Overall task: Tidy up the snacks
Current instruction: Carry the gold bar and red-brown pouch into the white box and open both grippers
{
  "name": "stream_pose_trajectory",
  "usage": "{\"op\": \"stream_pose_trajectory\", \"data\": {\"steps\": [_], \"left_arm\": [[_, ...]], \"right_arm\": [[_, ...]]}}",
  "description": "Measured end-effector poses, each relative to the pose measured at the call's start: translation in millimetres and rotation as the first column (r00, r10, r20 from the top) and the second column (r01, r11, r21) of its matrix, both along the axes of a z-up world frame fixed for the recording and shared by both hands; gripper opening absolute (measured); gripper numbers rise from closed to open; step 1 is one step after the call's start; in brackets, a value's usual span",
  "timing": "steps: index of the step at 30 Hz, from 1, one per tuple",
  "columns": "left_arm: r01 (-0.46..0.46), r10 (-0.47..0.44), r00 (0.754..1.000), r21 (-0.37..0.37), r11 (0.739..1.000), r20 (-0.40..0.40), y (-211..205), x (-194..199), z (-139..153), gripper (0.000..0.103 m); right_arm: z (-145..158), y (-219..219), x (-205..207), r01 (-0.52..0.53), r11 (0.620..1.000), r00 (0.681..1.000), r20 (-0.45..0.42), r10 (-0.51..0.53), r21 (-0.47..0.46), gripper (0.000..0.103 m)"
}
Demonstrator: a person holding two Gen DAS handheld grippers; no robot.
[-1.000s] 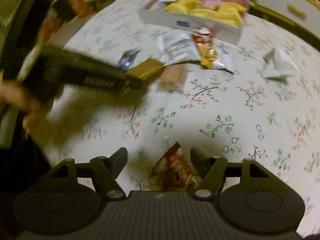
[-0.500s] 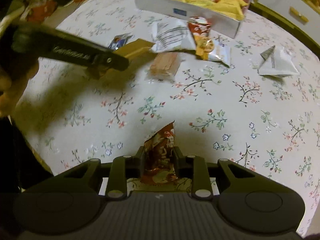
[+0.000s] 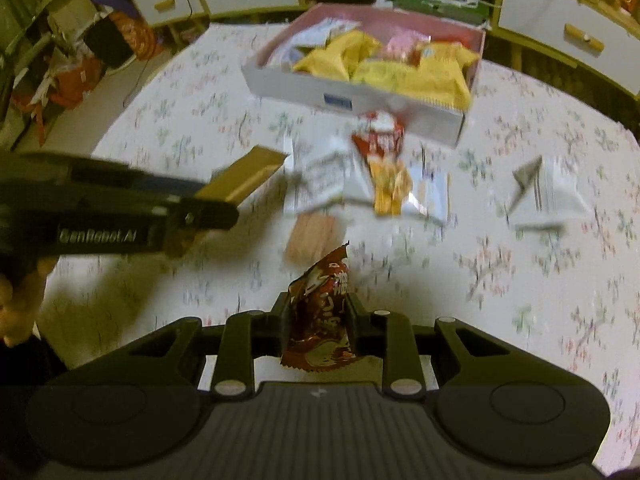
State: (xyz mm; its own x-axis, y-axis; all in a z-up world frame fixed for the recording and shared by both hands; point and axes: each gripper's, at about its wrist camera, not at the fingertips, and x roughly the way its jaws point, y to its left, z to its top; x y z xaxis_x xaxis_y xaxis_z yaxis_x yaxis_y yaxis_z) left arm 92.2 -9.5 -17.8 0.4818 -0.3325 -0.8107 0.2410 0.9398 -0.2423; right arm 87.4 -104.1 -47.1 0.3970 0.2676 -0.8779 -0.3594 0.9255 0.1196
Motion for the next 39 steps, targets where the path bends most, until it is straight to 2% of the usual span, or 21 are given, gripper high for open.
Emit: {"op": "stream_pose_trajectory", "data": {"steps": [11,20,30,39], "left_arm": [[-0.092,0.092,0.995,-0.014,0.996,0.047,27.1,59.9,17.6,0.038],[-0.188,0.191,0.976,-0.041,0.981,0.105,47.0,126.1,20.6,0.038],[-0.169,0.168,0.975,-0.007,0.986,0.148,41.2,159.7,5.5,0.038],[-0.151,0.144,0.978,0.033,0.988,0.150,44.7,163.9,-16.2,0.039]], "right_arm": [[17.0,-7.3,64.0,0.062,0.996,0.996,0.060,-0.066,0.060,0.025],[27.2,-13.8,110.5,0.121,0.984,0.985,0.105,-0.134,0.128,0.025],[24.9,-11.6,151.3,0.185,0.954,0.974,0.089,-0.210,0.234,0.025],[13.9,3.4,170.1,0.196,0.940,0.972,0.074,-0.224,0.279,0.025]]}}
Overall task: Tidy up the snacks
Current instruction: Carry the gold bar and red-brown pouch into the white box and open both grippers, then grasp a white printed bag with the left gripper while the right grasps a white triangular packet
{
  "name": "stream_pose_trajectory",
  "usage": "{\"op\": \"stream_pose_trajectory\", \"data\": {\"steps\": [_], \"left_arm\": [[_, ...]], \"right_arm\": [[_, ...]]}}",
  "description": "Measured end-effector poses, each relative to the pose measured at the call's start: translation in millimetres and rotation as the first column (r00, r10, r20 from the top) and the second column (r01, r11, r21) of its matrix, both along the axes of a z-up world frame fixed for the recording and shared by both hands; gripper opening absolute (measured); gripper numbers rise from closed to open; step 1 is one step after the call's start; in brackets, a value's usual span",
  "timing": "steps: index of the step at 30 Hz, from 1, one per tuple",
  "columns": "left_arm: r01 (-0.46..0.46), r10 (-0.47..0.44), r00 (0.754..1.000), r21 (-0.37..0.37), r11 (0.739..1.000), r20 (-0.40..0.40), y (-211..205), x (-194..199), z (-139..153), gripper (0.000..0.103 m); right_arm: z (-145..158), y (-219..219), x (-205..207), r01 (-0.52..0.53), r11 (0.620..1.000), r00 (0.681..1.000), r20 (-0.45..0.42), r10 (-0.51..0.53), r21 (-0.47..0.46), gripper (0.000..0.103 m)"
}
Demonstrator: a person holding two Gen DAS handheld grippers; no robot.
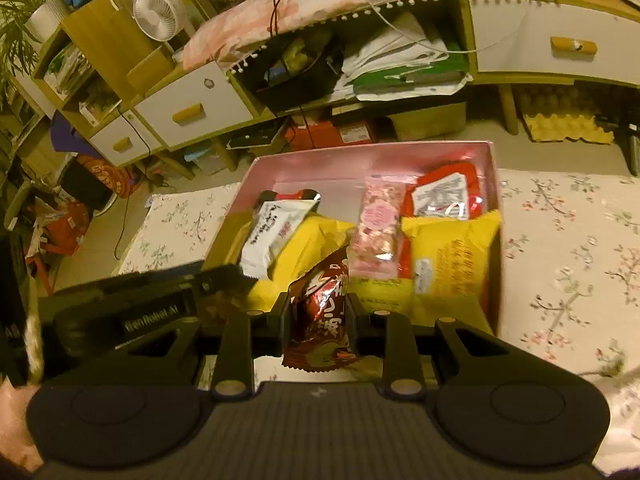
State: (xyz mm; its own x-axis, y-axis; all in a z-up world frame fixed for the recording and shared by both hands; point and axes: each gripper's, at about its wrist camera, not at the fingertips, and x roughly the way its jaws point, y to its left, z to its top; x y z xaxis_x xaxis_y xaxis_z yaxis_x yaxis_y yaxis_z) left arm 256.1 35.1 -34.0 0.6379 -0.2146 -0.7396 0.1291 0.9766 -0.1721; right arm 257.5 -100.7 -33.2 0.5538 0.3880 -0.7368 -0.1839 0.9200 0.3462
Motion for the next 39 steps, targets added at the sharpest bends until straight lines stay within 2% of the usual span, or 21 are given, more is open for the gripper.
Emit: {"op": "stream_pose_trajectory", "data": {"steps": [3,6,7,12,16,22,31,39], "left_arm": [[0.012,-0.012,1.000,-0.016,1.000,-0.005,2.6,-0.9,-1.9,0.040],[0.010,-0.010,1.000,-0.027,1.000,0.001,4.7,-5.4,2.1,0.053],[0.013,-0.013,1.000,-0.025,1.000,0.007,4.8,-7.5,4.2,0.054],[0.019,-0.019,1.000,-0.010,1.000,0.009,3.2,-16.8,13.4,0.056],[-0.002,0.002,1.000,-0.037,0.999,-0.011,3.9,-23.9,19.3,0.057],[-0.026,0.024,0.998,-0.039,0.999,-0.051,0.7,-45.1,29.0,0.060],[0.059,-0.062,0.996,-0.049,0.997,-0.068,-22.9,-85.9,34.0,0.064],[0.165,-0.164,0.984,0.002,0.986,-0.075,-51.3,-101.7,25.0,0.072]], "right_arm": [[-3.0,4.1,4.4,0.006,1.000,1.000,0.006,-0.006,0.023,0.025],[-6.6,7.4,6.8,0.007,0.999,1.000,-0.011,-0.006,0.037,0.028],[-6.8,7.1,4.8,0.011,0.999,1.000,-0.010,-0.010,0.035,0.028],[-2.0,-3.5,-5.5,0.043,0.998,0.999,-0.009,-0.042,0.036,0.028],[6.3,-13.5,-15.8,0.058,0.997,0.998,-0.004,-0.058,0.046,0.028],[17.9,-27.0,-38.3,0.076,0.996,0.997,-0.016,-0.075,0.054,0.033],[28.7,-42.7,-70.0,0.110,0.991,0.993,-0.038,-0.108,0.079,0.039],[29.1,-68.8,-91.0,0.161,0.981,0.986,-0.052,-0.156,0.106,0.046]]}}
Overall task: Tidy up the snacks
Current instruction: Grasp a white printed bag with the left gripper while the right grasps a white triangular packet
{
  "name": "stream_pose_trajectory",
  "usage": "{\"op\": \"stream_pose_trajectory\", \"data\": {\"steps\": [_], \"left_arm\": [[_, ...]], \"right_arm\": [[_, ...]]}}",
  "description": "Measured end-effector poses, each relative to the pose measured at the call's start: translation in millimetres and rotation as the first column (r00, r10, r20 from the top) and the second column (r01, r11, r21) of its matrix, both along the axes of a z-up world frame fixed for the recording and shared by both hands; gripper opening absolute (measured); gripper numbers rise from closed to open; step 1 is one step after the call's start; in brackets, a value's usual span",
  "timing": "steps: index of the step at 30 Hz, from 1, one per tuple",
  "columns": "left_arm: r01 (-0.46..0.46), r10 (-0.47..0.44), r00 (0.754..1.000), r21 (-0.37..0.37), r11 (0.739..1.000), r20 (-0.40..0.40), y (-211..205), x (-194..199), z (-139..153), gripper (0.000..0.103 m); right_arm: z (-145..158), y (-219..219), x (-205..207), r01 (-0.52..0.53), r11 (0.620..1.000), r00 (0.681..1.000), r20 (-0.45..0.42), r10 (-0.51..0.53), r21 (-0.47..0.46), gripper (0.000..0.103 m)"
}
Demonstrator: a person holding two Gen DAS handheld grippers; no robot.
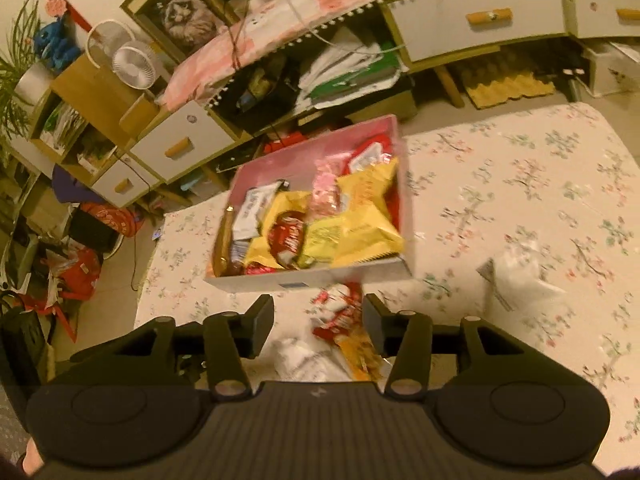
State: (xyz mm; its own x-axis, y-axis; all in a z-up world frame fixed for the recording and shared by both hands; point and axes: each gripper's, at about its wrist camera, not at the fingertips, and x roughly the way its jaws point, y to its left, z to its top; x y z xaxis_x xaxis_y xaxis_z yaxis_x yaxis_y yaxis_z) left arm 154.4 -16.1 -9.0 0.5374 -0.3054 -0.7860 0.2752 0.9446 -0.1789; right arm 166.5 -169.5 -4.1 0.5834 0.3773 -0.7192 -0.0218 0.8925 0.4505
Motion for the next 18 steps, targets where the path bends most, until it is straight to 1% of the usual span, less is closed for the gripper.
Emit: {"op": "stream_pose_trajectory", "data": {"steps": [3,5,7,11,12,14,16,18], "left_arm": [[0.048,-0.048,0.999,0.016,0.999,-0.009,-11.2,-0.8,-6.1,0.076],[0.084,-0.084,0.996,0.031,0.996,-0.004,-19.3,-1.6,-10.3,0.080],[0.116,-0.117,0.993,0.064,0.991,0.019,-27.6,-2.8,-14.3,0.087],[0.171,-0.176,0.984,0.112,0.979,0.039,-40.1,-2.0,-21.4,0.088],[0.183,-0.190,0.981,0.122,0.975,0.043,-42.9,-1.5,-23.1,0.088],[0.209,-0.219,0.974,0.146,0.967,0.055,-48.4,-1.2,-26.1,0.089],[0.235,-0.249,0.967,0.175,0.956,0.061,-56.0,-0.3,-30.0,0.089],[0.254,-0.272,0.960,0.200,0.946,0.067,-60.9,0.6,-33.8,0.089]], "right_arm": [[-3.9,-12.6,-2.8,0.039,0.999,0.999,-0.013,-0.039,0.010,0.047],[-5.0,-23.3,-1.1,0.083,0.996,0.996,-0.009,-0.083,-0.007,0.049],[-6.9,-34.1,0.1,0.123,0.992,0.992,-0.012,-0.123,-0.018,0.051],[-16.8,-51.7,2.4,0.192,0.981,0.980,-0.042,-0.193,-0.025,0.053],[-20.1,-53.4,3.3,0.205,0.978,0.977,-0.046,-0.207,-0.042,0.055],[-25.3,-53.9,4.2,0.229,0.967,0.971,-0.048,-0.235,-0.109,0.057],[-30.0,-56.1,5.8,0.241,0.961,0.966,-0.060,-0.251,-0.136,0.063],[-35.5,-62.2,6.9,0.258,0.958,0.961,-0.075,-0.268,-0.123,0.067]]}}
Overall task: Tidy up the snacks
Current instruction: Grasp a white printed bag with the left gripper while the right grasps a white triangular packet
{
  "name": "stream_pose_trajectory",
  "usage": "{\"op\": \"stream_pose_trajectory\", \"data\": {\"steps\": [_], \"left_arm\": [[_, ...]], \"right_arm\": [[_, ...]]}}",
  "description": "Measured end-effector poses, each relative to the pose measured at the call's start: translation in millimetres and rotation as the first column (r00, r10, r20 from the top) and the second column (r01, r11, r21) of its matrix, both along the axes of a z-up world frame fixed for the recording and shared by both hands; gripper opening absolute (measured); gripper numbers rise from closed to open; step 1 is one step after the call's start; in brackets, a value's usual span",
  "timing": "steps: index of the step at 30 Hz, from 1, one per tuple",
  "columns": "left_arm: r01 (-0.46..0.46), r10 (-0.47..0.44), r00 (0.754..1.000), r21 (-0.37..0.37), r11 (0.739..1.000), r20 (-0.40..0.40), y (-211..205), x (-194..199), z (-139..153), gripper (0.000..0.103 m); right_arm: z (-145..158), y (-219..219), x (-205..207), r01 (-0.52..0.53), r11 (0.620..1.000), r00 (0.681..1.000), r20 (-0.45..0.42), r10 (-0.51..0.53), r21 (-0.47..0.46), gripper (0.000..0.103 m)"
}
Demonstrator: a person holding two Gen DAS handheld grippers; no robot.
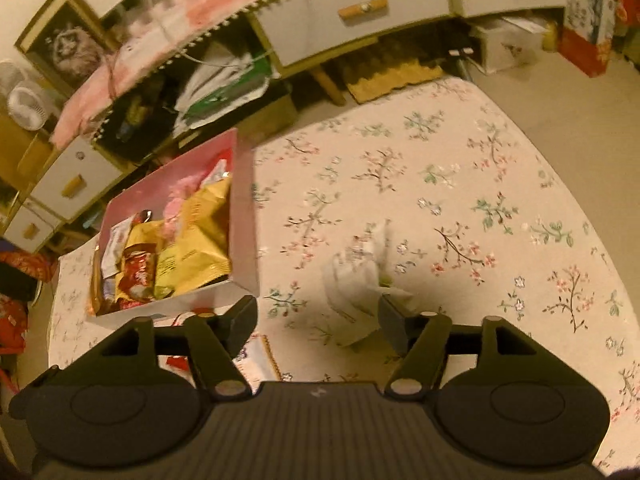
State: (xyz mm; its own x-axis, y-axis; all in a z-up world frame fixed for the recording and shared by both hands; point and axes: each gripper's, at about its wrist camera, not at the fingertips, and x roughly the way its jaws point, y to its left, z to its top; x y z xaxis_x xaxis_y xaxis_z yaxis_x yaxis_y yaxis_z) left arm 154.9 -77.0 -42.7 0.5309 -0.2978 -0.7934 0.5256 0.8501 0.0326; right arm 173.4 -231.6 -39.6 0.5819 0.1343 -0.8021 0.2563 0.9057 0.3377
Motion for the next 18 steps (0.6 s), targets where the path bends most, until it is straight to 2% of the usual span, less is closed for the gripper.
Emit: {"op": "stream_pose_trajectory", "data": {"steps": [4,5,7,13,18], "left_arm": [[0.041,-0.041,0.999,0.029,0.999,-0.010,-5.5,4.3,-10.9,0.087],[0.050,-0.050,0.999,0.036,0.998,-0.016,-6.2,5.5,-13.7,0.085],[0.065,-0.064,0.997,0.043,0.997,-0.036,-7.4,8.4,-20.0,0.074],[0.069,-0.067,0.996,0.036,0.997,-0.055,-9.7,11.3,-27.6,0.063],[0.054,-0.052,0.996,0.015,0.998,-0.075,-7.2,11.3,-26.7,0.058]], "right_arm": [[-6.4,-13.5,0.3,0.034,0.999,0.999,-0.016,-0.034,0.000,0.070],[-7.8,-14.8,0.6,0.037,0.999,0.999,-0.019,-0.037,0.001,0.071],[-10.5,-16.1,1.6,0.043,0.999,0.999,-0.030,-0.043,0.004,0.071],[-14.1,-22.1,6.2,0.066,0.998,0.997,-0.036,-0.065,0.013,0.072],[-16.8,-24.4,13.1,0.061,0.998,0.998,-0.014,-0.061,-0.025,0.075]]}}
